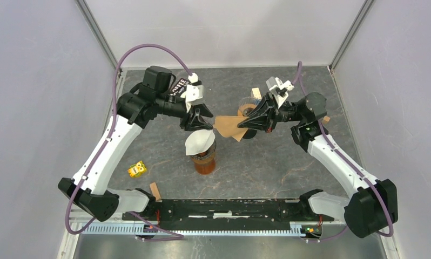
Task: Place the coffee filter in the dripper
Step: Pick up the coffee filter from the coffee filter holder.
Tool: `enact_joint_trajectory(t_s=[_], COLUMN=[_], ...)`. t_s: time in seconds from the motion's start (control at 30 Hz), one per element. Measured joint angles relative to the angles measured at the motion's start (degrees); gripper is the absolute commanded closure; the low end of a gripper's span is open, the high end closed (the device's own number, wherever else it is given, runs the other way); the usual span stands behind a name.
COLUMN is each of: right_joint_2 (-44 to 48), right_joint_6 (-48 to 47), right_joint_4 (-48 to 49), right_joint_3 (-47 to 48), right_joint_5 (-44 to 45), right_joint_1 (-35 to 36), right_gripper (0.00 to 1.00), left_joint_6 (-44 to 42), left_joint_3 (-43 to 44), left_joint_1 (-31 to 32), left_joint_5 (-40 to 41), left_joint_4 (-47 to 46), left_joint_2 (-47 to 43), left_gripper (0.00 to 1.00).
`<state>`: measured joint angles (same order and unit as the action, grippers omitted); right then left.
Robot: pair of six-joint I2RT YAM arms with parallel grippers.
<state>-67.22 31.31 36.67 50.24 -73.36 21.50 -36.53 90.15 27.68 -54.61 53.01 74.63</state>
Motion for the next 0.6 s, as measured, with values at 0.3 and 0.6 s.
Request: enact_joint_trajectory(t_s=[0.3,0.6], right_joint_2=[-0.28,-0.96], right_joint_6=[7.93,6.71], right_joint_4=[9.16,7.32], right_joint_3=[-0.28,-0.26], right_joint_5=[-0.2,-0.17], right_joint_1=[-0.68,-1.01], right_gripper=[1.0,1.0], left_joint_6=[0.02,0.02], left_joint_3=[-1.9,-2.05], left_joint_1=[2.08,2.08], left_joint_5=[-0.76,-1.49], left_joint_4=[-1.9,-2.14], left_joint_2=[-0.04,-0.85], left_gripper=[0.55,0.55])
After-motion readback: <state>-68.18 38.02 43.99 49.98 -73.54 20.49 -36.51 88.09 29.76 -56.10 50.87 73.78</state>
